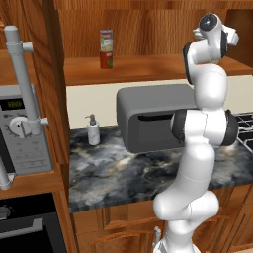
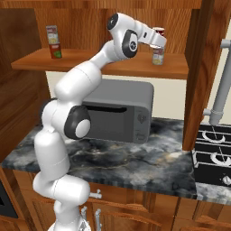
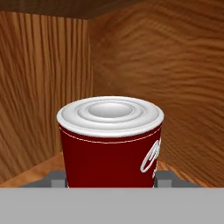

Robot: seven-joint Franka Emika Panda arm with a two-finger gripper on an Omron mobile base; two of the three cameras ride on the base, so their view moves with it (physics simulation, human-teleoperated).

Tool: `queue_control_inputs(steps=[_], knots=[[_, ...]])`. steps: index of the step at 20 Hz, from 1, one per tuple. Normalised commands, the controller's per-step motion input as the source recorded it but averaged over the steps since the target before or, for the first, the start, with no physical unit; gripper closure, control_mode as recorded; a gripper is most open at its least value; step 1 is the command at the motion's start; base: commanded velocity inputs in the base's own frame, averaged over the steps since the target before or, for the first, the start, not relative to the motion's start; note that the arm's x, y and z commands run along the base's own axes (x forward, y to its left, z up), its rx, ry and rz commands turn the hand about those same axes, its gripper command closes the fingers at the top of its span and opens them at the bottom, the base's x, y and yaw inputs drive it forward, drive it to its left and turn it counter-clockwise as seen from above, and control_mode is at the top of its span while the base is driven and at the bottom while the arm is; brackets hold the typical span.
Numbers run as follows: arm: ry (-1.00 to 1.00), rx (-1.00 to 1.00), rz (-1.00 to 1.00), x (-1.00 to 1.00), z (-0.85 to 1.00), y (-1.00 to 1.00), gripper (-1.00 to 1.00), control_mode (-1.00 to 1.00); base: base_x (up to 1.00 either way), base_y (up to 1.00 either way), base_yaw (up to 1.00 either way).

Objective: Stack two cans on top of the other two cans in the cabinet.

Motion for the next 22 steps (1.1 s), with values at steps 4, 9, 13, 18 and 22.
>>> queue_control_inputs(steps=[4,9,13,18,22], knots=[[0.00,-0.01,0.00,0.06,-0.01,-0.04,1.00,-1.00,0.00,0.00,0.00],[0.00,-0.02,0.00,0.05,0.00,-0.08,1.00,-1.00,0.00,0.00,0.00],[0.00,-0.01,0.00,0.04,-0.01,-0.07,1.00,-1.00,0.00,0.00,0.00],[-0.02,0.00,0.00,0.00,0.00,-0.01,1.00,-1.00,0.00,0.00,0.00],[-0.02,0.00,0.00,0.00,0.00,0.00,1.00,-1.00,0.00,0.00,0.00]])
